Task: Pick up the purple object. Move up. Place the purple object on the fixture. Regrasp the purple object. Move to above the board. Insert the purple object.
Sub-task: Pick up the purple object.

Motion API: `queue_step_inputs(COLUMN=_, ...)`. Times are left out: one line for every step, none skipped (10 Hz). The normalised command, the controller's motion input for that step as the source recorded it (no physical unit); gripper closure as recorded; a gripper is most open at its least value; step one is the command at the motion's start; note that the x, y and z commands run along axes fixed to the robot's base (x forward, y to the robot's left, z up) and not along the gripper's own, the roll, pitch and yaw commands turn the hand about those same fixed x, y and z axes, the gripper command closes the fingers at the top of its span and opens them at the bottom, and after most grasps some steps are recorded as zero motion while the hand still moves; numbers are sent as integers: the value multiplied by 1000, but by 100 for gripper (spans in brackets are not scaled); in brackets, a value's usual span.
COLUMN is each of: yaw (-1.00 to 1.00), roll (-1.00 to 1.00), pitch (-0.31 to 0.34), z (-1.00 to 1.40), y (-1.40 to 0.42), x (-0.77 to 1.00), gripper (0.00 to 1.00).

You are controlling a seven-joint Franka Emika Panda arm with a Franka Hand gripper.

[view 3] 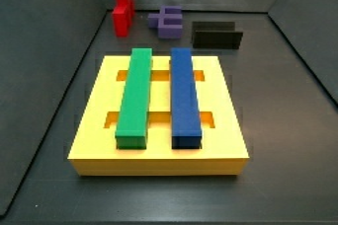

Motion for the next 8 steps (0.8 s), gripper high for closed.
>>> queue_step_inputs(yaw=-1000, roll=0, pitch=31, z=-374, y=0, x=0, gripper=0)
queue_step_inputs(yaw=-1000, roll=0, pitch=33, z=-386, y=0, x=0, gripper=0)
queue_step_inputs(yaw=-1000, roll=0, pitch=47, z=-417, y=0, x=0, gripper=0)
queue_step_inputs(yaw=-1000, roll=0, pitch=56, z=-431, y=0, x=0, gripper=0)
queue_step_inputs(yaw=-994, roll=0, pitch=49, z=-420, y=29, x=-11, gripper=0)
queue_step_inputs(yaw=-891, roll=0, pitch=34, z=-380, y=123, x=-94, gripper=0)
queue_step_inputs(yaw=-743, roll=-1, pitch=20, z=-351, y=254, x=-174, gripper=0)
queue_step_inputs(yaw=-509, roll=-36, pitch=0, z=-220, y=440, x=-214, gripper=0)
